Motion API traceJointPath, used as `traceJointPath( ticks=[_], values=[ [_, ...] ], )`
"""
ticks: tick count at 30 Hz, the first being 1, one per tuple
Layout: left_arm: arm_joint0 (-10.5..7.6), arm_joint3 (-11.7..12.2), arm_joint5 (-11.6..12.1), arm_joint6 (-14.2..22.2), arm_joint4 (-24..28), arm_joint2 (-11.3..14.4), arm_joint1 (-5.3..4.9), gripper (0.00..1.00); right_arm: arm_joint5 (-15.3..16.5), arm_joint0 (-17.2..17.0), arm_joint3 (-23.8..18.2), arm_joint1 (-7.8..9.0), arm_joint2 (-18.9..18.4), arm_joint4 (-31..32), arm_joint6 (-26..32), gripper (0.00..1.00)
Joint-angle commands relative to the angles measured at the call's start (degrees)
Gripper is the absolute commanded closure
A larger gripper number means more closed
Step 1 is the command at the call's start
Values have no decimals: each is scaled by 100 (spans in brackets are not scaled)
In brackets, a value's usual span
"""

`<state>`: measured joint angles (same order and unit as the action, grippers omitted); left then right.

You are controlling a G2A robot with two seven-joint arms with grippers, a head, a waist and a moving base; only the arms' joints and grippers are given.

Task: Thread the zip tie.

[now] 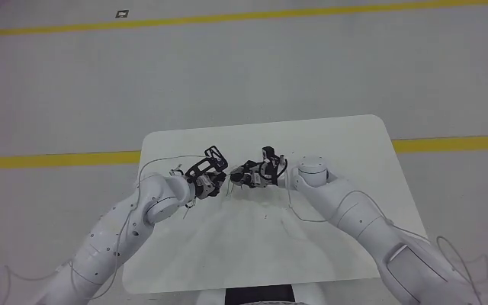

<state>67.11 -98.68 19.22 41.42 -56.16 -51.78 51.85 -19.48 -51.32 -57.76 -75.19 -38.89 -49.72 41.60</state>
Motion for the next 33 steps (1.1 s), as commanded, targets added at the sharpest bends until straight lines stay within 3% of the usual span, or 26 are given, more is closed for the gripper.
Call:
traceJointPath(
  ticks=[1,3,7,19,20,21,22,23,24,33],
  values=[
    [0,0,0,0,0,0,0,100,0,6,19,-11,1,13,5,89],
    [0,0,0,0,0,0,0,100,0,14,40,-25,1,27,11,89],
    [0,0,0,0,0,0,0,100,0,27,76,-47,4,59,16,100],
    [0,0,0,0,0,0,0,100,0,-3,55,-74,-63,189,-19,100],
    [0,0,0,0,0,0,0,88,0,-13,42,-72,-78,202,-21,100],
    [0,0,0,0,0,0,0,59,0,-20,31,-71,-89,216,-24,100],
    [0,0,0,0,0,0,0,23,0,-26,19,-69,-100,239,-36,100],
    [0,0,0,0,0,0,0,6,0,-37,0,-65,-118,266,-61,100],
    [0,0,0,0,0,0,0,0,0,-48,-15,-62,-134,281,-80,100],
    [29,52,-94,-110,19,-55,-3,0,183,-284,-254,58,-551,437,-242,100]
  ],
)
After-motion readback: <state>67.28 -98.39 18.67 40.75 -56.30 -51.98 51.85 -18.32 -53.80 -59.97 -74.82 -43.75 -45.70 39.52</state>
